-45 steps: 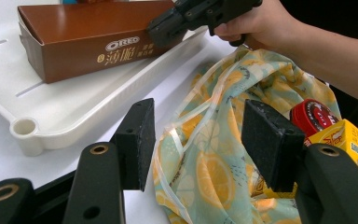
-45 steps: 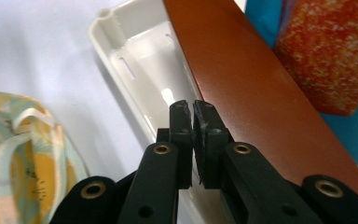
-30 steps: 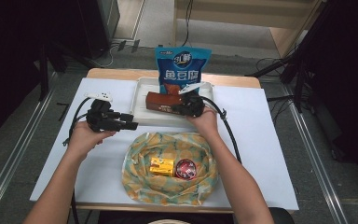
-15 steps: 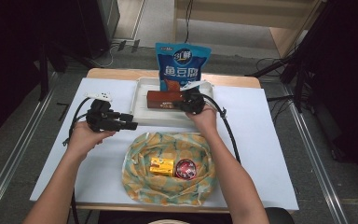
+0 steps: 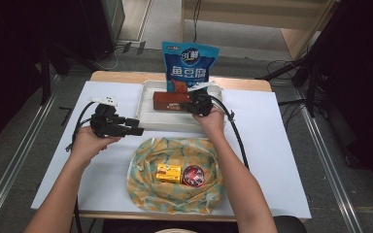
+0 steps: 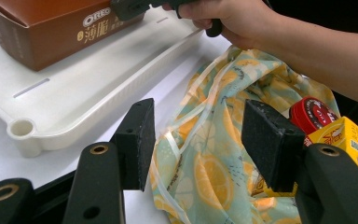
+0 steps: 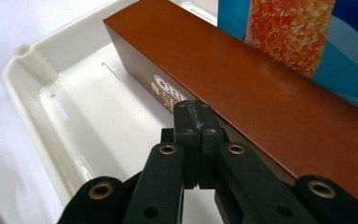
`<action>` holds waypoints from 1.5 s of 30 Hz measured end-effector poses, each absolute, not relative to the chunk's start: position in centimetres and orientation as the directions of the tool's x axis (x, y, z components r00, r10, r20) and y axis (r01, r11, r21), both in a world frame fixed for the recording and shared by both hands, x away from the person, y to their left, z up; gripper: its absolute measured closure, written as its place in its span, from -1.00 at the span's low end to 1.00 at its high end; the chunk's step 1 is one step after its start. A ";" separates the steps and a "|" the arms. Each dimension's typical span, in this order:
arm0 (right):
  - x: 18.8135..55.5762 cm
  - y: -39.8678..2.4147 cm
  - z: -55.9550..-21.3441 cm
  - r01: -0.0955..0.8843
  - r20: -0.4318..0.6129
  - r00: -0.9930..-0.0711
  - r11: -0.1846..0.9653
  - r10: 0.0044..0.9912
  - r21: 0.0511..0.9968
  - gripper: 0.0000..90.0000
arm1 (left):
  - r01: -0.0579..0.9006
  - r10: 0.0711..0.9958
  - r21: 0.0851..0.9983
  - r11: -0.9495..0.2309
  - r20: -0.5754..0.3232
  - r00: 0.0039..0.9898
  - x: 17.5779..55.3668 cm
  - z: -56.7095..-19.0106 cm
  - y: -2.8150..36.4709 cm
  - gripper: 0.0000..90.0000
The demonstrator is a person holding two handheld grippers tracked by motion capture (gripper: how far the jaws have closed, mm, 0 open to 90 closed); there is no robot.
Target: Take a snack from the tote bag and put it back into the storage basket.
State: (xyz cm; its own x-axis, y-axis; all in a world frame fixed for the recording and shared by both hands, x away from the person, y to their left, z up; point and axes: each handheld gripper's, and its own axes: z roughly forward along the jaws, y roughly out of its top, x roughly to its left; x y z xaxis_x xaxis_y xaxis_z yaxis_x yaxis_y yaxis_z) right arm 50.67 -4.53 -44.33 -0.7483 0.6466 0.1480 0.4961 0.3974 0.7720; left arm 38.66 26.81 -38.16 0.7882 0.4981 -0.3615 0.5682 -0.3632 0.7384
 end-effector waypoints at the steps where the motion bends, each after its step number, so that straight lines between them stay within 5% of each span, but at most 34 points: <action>1: 50.6 -4.5 -44.3 0.490 0.145 -0.751 0.396 0.644 0.777 1.00 | 0.568 0.498 0.739 -0.364 -0.361 0.789 38.7 -38.2 26.8 0.00; 45: 43.6 -8.2 -40.8 0.480 0.204 -0.802 0.402 0.562 0.780 0.16 | 0.554 0.479 0.716 -0.425 -0.342 0.809 37.9 -38.2 25.0 -0.05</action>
